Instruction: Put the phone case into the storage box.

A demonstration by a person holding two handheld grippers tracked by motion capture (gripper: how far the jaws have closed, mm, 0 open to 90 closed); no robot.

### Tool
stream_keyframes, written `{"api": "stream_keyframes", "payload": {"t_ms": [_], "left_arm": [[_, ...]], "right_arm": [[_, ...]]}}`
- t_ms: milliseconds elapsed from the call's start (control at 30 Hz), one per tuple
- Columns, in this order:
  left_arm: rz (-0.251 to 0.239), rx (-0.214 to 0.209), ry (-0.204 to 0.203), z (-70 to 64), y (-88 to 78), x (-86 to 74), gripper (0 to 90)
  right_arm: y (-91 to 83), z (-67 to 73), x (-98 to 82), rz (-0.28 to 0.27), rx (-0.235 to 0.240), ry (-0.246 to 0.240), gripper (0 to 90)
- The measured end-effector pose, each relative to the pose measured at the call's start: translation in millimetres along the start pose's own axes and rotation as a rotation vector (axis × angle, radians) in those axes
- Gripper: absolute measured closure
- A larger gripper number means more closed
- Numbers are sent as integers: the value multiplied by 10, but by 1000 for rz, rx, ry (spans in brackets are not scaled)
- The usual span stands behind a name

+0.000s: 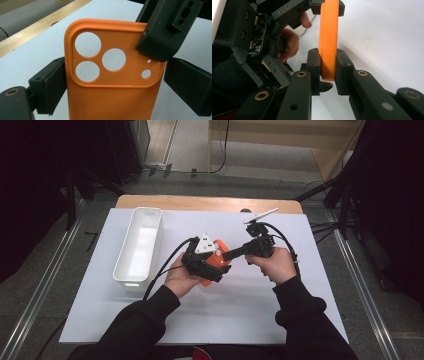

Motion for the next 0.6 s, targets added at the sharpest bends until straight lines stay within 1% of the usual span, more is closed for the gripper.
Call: {"api": "stream_keyframes", "payload": {"t_ms": [67, 100, 300, 400, 600], "left_arm": [[-2, 20, 3, 15, -4, -3, 113], [-9, 22, 3, 18, -4, 0, 134], [-10, 31, 18, 12, -16, 7, 152], [-2, 22, 6, 7, -24, 5, 157], [12, 27, -6, 6, -36, 10, 161]], "right_arm": [[0, 0, 2, -1, 1, 0, 755], [0, 2, 3, -3, 0, 2, 755], [-7, 5, 6, -6, 4, 0, 755], [-13, 10, 7, -7, 5, 1, 754], [-4, 14, 13, -14, 7, -6, 747]]}}
Point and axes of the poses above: each handheld gripper's, and its own axes: y roughly forward along the jaws, x roughly out of its top, z roughly to its left, the point moved 10 cm from there along y, roughly forward along the jaws, and after that the axes turned 2 degrees about -z, right-handed, at the moved point
